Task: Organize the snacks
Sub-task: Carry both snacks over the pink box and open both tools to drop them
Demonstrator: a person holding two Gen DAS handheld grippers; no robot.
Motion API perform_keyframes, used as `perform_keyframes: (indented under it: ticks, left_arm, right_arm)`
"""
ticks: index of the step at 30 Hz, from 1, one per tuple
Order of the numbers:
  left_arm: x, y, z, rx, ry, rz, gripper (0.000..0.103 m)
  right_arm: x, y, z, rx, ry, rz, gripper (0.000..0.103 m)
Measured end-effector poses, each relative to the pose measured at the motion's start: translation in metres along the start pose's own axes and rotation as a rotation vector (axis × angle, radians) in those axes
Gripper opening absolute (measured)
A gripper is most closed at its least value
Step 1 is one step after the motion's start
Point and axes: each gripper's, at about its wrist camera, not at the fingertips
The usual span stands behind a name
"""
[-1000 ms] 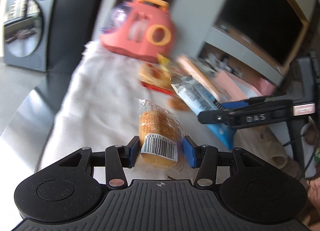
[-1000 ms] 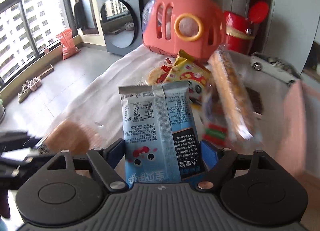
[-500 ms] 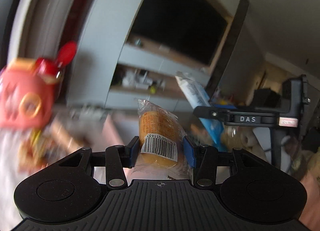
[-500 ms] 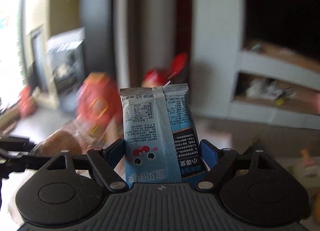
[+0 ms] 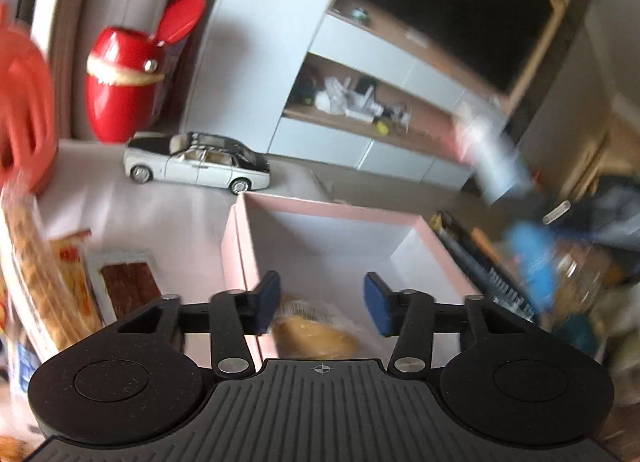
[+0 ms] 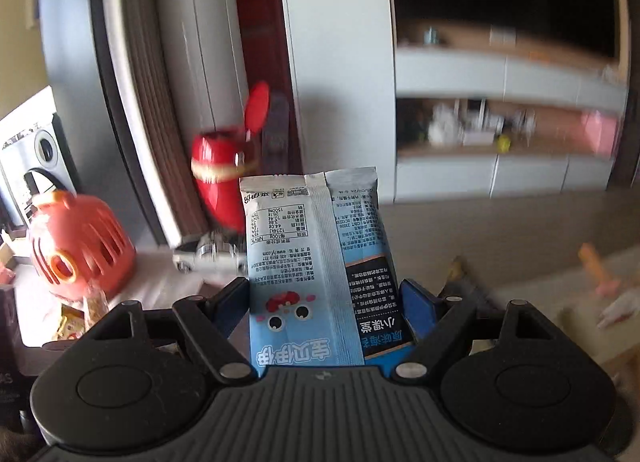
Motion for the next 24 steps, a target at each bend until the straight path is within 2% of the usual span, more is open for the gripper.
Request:
perform_keyframes:
  ticks: [2,6,9,13,18,21,24]
  left_arm:
    - [0.0,-0.011,-0.012,-0.034,0.022,-0.034,0.048]
    - [0.001,-0.035,-0.05,-0.009,0.131,-0.03,0.048]
    - [-0.001,-0.063,-0.077,0.048,0.188,-0.065,0.048]
    - [-0.017,-0.108,-0.112,0.188,0.259,-0.135,0.048]
    - [-0.045,-0.167,-0.124,0.289,0.215,-0.257,0.048]
    - [-0.062,-0.194,-0.124,0.321,0.178,-0.321,0.048]
    - [-0.076,-0.212,-0.137,0.309,0.169,-0.363,0.048]
  right_arm:
    - [-0.002,0.006,0.035,0.013,-0.051,0.026,0.082]
    - [-0.013,0.009,0.093,0.038,-0.169,0.043,0.084]
    - [-0.025,0.006,0.111,0.039,-0.215,0.097,0.083]
    - [-0.039,-0.003,0.095,0.047,-0.194,0.126,0.084]
    - [-0.031,-0.035,0.076,0.039,-0.182,0.057,0.084]
    - [-0.029,-0.07,0.071,0.097,-0.19,-0.017,0.084]
    - [-0.035,-0.116,0.077,0.18,-0.22,-0.105,0.084]
Point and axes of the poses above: each gripper's, at about its wrist camera, not at the fingertips, and z roughly the way its jaws point, y to its right, x to its top, and after that the axes turned 9 degrees about x, right-handed
